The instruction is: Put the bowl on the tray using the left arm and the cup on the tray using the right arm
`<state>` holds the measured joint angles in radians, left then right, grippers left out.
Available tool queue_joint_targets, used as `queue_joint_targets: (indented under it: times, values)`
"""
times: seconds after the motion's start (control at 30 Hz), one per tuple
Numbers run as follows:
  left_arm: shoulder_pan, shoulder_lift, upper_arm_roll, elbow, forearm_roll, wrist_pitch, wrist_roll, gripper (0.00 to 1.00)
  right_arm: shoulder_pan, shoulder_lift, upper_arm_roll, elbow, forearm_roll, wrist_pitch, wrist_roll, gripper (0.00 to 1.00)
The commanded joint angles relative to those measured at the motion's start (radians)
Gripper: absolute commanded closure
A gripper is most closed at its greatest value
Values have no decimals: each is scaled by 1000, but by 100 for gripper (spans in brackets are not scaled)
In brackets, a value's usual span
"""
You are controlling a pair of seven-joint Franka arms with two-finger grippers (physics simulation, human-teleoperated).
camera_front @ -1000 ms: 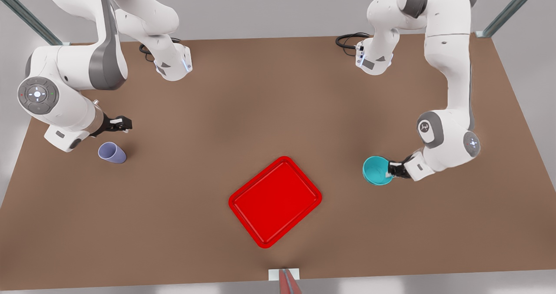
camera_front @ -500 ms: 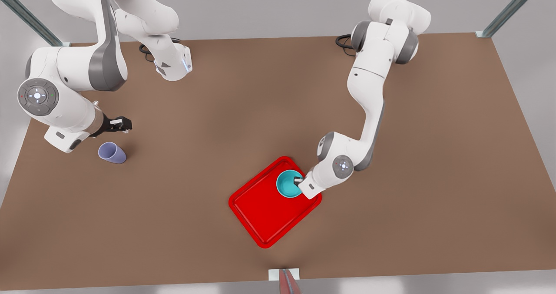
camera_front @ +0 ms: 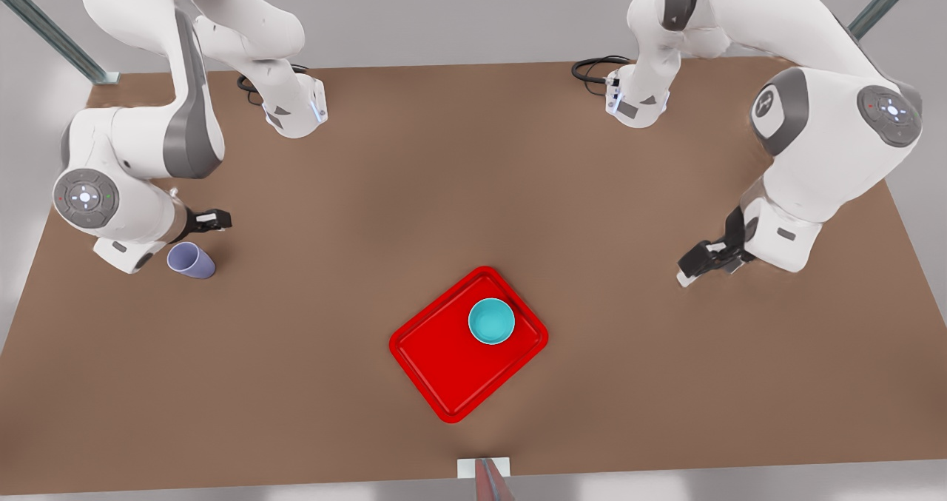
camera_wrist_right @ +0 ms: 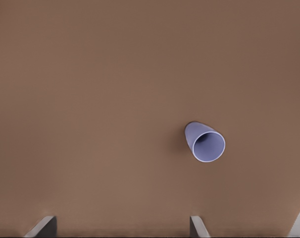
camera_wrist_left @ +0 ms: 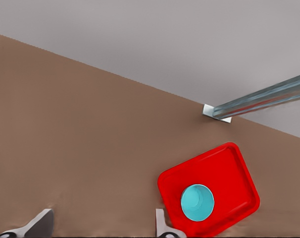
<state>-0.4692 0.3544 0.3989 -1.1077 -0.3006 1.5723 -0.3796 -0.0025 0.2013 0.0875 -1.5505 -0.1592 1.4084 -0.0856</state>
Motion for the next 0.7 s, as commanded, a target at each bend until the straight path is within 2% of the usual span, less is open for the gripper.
queue_joint_targets:
  times: [0.0, 0.07, 0.13, 0.23, 0.33, 0.4, 0.47, 0.67]
  values:
    - [90, -129, -195, -174, 253, -195, 176, 0, -19, 27, -2, -59, -9, 99, 3, 0]
    - [81, -114, -198, -178, 248, -176, 172, 0, -50, 33, -23, -204, -19, 353, 0, 0]
    - [75, -112, -198, -179, 251, -227, 188, 0, -100, 79, -23, -206, -17, 414, -13, 0]
    - [38, -107, -196, -176, 250, -239, 179, 0, -136, 72, -23, -267, -17, 445, -34, 0]
    - [8, -109, -203, -136, 244, -279, 179, 0, -154, 7, -66, -414, -10, 564, -88, 0]
    - [3, -106, -199, -135, 245, -256, 186, 0, -152, -2, -118, -448, -5, 600, -141, 0]
    - [4, -106, -198, -135, 245, -262, 189, 0, -179, -17, -129, -517, -5, 687, -190, 0]
    - [11, -100, -198, -135, 244, -261, 189, 0, -179, 7, -170, -577, 58, 767, -233, 0]
